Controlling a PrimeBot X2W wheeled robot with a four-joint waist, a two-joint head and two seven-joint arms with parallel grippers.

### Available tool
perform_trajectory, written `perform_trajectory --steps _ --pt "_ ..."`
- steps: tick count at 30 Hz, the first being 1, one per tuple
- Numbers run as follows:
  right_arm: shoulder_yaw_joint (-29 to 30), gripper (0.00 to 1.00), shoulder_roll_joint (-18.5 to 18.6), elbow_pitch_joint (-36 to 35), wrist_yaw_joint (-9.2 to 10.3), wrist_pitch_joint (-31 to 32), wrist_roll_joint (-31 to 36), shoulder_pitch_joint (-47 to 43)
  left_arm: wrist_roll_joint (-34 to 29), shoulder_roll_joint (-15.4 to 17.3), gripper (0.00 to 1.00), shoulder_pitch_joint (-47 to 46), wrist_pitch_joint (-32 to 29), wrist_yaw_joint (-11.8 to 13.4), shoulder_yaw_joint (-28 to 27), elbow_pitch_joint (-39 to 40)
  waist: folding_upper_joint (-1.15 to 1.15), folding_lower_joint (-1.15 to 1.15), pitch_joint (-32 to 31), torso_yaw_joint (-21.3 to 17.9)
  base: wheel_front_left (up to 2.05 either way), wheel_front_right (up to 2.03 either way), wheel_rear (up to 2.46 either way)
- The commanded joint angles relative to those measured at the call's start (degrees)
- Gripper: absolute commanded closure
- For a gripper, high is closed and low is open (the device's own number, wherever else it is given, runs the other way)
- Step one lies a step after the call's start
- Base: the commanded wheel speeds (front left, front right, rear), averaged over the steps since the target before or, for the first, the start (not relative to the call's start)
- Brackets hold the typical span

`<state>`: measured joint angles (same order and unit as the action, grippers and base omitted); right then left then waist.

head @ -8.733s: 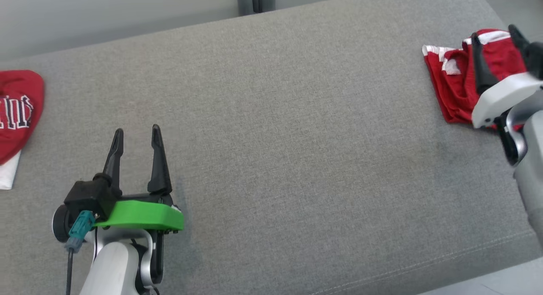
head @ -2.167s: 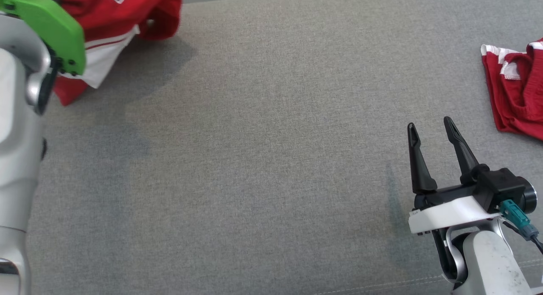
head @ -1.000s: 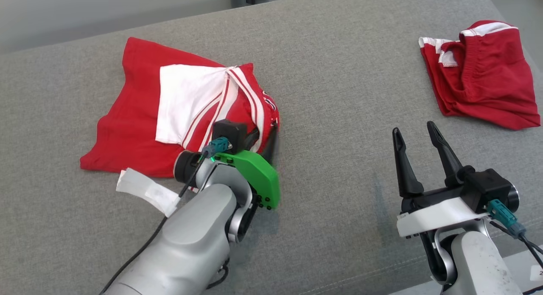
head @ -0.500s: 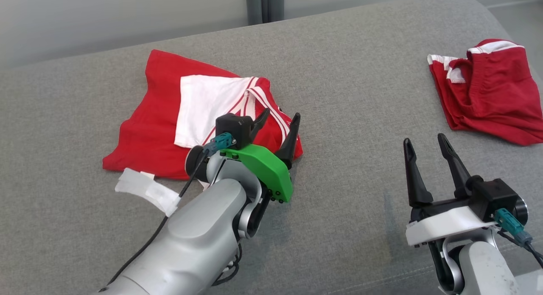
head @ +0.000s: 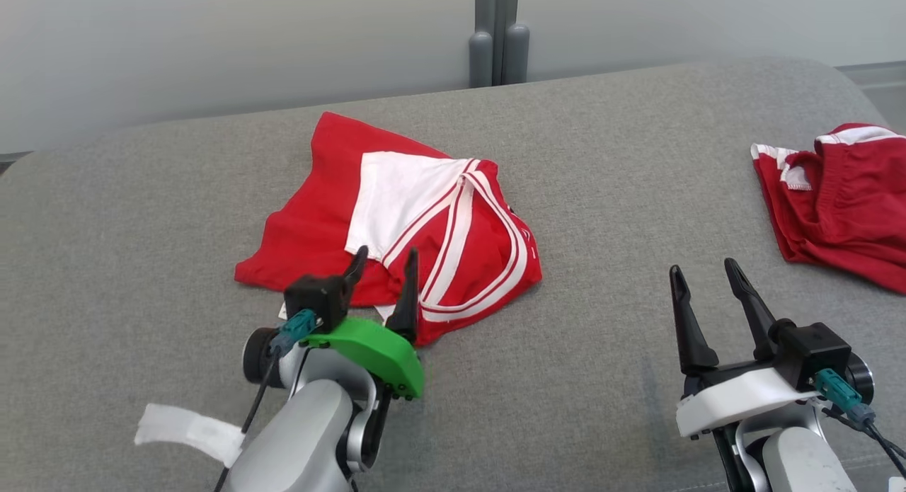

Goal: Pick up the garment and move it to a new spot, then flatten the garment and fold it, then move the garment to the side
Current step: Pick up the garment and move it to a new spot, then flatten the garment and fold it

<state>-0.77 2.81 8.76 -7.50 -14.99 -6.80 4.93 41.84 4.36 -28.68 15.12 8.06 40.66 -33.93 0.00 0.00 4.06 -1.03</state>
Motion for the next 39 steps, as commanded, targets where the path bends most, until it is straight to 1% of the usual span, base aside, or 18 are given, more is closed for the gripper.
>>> perform_trajectory --steps 1,6,9,10,12,17,25,30,34,39 --pt "0.05 0.00 0.17 0.35 0.02 -0.26 -0.15 -1.02 -2.18 0.77 0.00 2.13 0.02 -0.10 -1.94 1.68 0.00 0.00 -1.37 1.22 0.00 0.00 0.00" --pt "-0.43 0.00 0.18 1.13 0.02 -0.26 -0.45 -1.26 -8.58 2.67 0.00 9.65 0.02 0.11 -8.54 8.14 0.00 0.00 -2.65 1.43 0.00 0.00 0.00" --pt "-0.58 0.00 0.18 1.38 0.02 -0.26 -0.47 -1.46 -11.41 3.47 0.00 14.21 0.02 0.11 -12.45 11.98 0.00 0.00 -3.26 1.50 0.00 0.00 0.00" --pt "-0.46 0.00 0.17 1.46 0.02 -0.26 -0.52 -1.65 -12.98 3.40 0.00 17.00 0.03 0.05 -15.21 14.65 0.00 0.00 -3.58 1.67 0.00 0.00 0.00" --pt "-0.37 0.00 0.17 1.53 0.02 -0.26 -0.55 -1.93 -14.45 3.16 0.00 19.69 0.02 -0.06 -18.00 17.13 0.00 0.00 -3.83 1.89 0.00 0.00 0.00" --pt "-0.31 0.00 0.17 1.97 0.02 -0.26 -0.61 -2.01 -17.72 2.43 0.00 24.68 0.02 -0.83 -22.87 21.87 0.00 0.00 -4.23 2.53 0.00 0.00 0.00" --pt "-1.47 0.00 0.17 2.82 0.02 -0.26 -0.95 -0.75 -21.17 1.11 0.00 27.43 0.02 -1.99 -26.60 23.26 0.00 0.00 -4.40 3.13 0.00 0.00 0.00" --pt "-5.72 0.00 0.15 4.68 0.02 -0.26 -0.77 1.76 -22.71 0.38 0.00 27.33 0.02 -2.99 -28.02 23.14 0.00 0.00 -3.72 4.02 0.00 0.00 0.00" --pt "-10.23 0.00 0.18 8.31 0.02 -0.07 -0.98 5.92 -23.35 -0.36 0.00 26.01 0.02 -3.81 -28.36 23.11 0.00 0.00 -2.15 6.15 0.00 0.00 0.00" --pt "-14.95 0.00 0.18 16.24 0.02 0.16 -1.60 12.68 -23.88 -0.91 0.00 24.19 0.02 -4.69 -28.31 23.27 0.00 0.00 0.69 10.38 0.00 0.00 0.00"
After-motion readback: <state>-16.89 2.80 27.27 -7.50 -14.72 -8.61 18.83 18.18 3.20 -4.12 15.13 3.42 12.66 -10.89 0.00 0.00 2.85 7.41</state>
